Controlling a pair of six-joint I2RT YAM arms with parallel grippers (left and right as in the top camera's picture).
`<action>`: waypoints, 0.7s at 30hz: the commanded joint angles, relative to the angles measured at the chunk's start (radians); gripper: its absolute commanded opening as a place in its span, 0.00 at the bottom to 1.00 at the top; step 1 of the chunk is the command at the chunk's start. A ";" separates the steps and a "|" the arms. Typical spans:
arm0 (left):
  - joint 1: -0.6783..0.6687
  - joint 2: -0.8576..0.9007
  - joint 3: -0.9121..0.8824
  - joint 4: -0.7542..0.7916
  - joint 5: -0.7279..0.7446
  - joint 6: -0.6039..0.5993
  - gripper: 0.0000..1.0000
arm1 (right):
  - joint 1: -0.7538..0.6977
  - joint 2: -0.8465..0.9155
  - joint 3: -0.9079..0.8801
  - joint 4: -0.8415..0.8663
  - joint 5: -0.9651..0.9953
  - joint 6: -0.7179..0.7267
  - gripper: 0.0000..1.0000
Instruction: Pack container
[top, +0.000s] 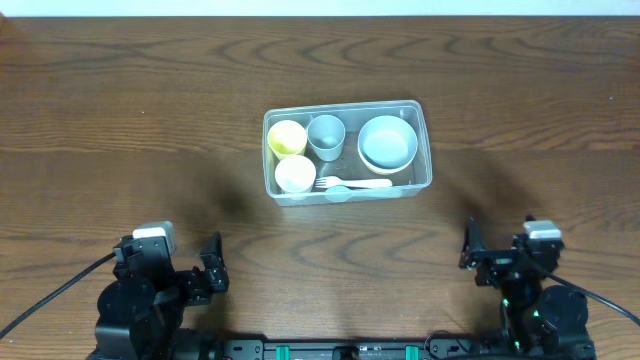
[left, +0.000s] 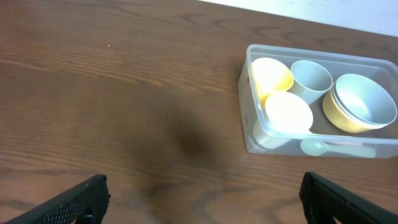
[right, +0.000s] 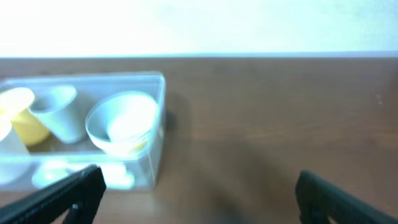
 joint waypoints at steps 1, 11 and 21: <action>0.004 -0.003 -0.002 -0.002 -0.001 -0.017 0.98 | -0.003 -0.012 -0.066 0.137 -0.059 -0.106 0.99; 0.004 -0.003 -0.002 -0.002 -0.001 -0.017 0.98 | -0.003 -0.013 -0.293 0.570 -0.050 -0.264 0.99; 0.004 -0.003 -0.002 -0.002 -0.001 -0.017 0.98 | -0.004 -0.008 -0.293 0.418 -0.070 -0.261 0.99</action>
